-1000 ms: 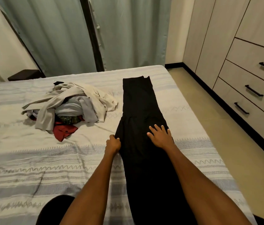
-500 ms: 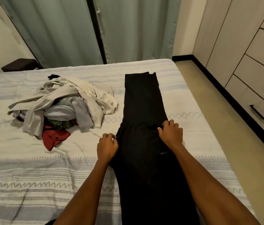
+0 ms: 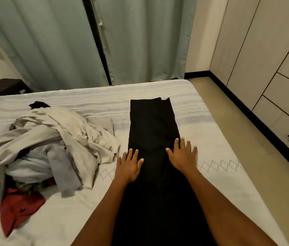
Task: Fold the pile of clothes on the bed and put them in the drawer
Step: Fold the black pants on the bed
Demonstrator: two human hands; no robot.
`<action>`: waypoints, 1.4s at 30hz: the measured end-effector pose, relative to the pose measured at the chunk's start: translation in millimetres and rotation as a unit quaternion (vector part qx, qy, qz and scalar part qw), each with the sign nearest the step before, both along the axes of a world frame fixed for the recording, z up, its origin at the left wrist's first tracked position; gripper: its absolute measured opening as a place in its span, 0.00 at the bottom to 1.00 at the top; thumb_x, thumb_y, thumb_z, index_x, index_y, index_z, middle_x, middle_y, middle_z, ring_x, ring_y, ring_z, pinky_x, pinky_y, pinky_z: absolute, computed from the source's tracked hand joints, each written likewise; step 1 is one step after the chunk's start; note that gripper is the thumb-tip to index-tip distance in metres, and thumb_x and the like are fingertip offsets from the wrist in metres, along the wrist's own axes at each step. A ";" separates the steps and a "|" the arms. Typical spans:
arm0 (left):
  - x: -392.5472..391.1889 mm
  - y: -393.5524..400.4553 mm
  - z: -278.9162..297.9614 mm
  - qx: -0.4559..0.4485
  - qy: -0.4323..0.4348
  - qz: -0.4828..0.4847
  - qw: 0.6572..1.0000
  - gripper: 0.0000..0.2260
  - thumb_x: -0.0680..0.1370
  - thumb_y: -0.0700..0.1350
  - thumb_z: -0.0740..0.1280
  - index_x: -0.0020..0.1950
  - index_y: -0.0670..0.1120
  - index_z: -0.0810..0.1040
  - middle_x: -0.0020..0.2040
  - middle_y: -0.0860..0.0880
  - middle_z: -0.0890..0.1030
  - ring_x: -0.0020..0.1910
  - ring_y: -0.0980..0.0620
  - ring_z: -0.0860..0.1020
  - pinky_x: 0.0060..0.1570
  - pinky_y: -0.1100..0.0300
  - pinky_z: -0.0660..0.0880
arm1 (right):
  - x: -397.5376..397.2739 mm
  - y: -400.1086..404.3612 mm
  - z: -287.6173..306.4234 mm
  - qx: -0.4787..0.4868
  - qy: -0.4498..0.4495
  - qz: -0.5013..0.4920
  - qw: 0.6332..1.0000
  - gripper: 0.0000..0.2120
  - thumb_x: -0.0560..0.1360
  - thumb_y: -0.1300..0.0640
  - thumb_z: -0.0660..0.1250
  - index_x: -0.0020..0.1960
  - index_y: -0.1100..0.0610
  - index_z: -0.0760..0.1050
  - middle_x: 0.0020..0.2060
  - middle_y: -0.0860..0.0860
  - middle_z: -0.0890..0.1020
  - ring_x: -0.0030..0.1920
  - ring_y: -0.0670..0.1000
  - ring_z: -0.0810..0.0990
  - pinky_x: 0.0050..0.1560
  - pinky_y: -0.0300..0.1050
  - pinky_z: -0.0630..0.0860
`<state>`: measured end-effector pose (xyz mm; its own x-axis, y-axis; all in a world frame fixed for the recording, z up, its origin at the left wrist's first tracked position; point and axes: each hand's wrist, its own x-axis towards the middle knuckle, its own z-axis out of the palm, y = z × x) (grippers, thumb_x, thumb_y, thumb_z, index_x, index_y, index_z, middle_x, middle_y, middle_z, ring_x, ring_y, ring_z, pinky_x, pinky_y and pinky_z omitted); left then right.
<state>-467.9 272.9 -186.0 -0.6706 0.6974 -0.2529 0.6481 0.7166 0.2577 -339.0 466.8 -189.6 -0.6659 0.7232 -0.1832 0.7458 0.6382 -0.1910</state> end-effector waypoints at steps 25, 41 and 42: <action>-232.4 205.0 -8.2 0.183 -0.064 0.291 0.937 0.15 0.82 0.56 0.59 0.59 0.47 0.77 0.59 0.45 0.80 0.57 0.42 0.78 0.56 0.48 0.73 | -245.6 203.7 8.6 -0.208 0.185 -0.213 0.936 0.20 0.79 0.36 0.60 0.64 0.45 0.76 0.68 0.53 0.69 0.71 0.61 0.61 0.71 0.62 0.57; -260.9 258.8 -12.0 0.164 -0.150 0.296 0.929 0.27 0.73 0.70 0.58 0.44 0.46 0.78 0.51 0.43 0.81 0.51 0.40 0.80 0.58 0.43 0.76 | -241.8 254.2 -24.5 -0.114 0.222 -0.161 0.955 0.22 0.79 0.37 0.63 0.62 0.52 0.75 0.57 0.54 0.82 0.60 0.60 0.78 0.61 0.55 0.69; -269.0 263.1 -11.2 0.182 -0.213 0.299 0.912 0.26 0.74 0.68 0.61 0.43 0.45 0.80 0.49 0.43 0.83 0.49 0.40 0.82 0.57 0.43 0.77 | -245.1 257.7 -24.9 -0.134 0.224 -0.179 0.949 0.21 0.78 0.37 0.63 0.62 0.51 0.76 0.57 0.52 0.83 0.61 0.59 0.78 0.63 0.55 0.67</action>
<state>-736.9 536.0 -197.1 -0.8534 0.3293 -0.4040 -0.0446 0.7261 0.6861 -584.1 724.5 -214.5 -0.4411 0.8849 -0.1495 0.7112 0.2430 -0.6596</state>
